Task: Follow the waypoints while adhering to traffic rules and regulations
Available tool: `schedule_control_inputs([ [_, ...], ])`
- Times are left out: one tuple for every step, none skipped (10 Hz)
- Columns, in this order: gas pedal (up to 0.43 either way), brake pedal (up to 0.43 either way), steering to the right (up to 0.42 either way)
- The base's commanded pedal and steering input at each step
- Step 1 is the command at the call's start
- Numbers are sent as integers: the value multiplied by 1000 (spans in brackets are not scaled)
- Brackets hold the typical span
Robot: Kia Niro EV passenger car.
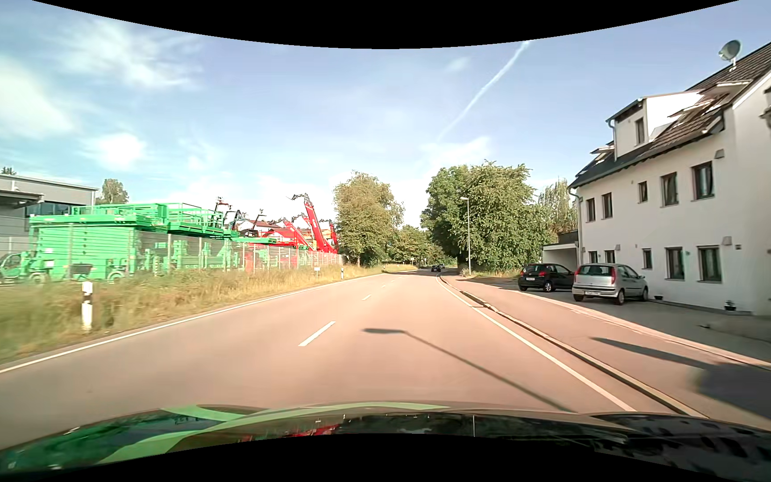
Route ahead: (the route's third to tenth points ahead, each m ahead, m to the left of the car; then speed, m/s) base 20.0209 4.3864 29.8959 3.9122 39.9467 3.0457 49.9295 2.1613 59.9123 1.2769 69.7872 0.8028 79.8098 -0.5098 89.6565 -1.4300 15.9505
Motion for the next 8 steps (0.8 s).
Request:
schedule_control_inputs([
  [220,0,6],
  [220,0,5],
  [220,0,4],
  [209,0,4],
  [209,0,4],
  [209,0,4],
  [220,0,4],
  [220,0,4],
])
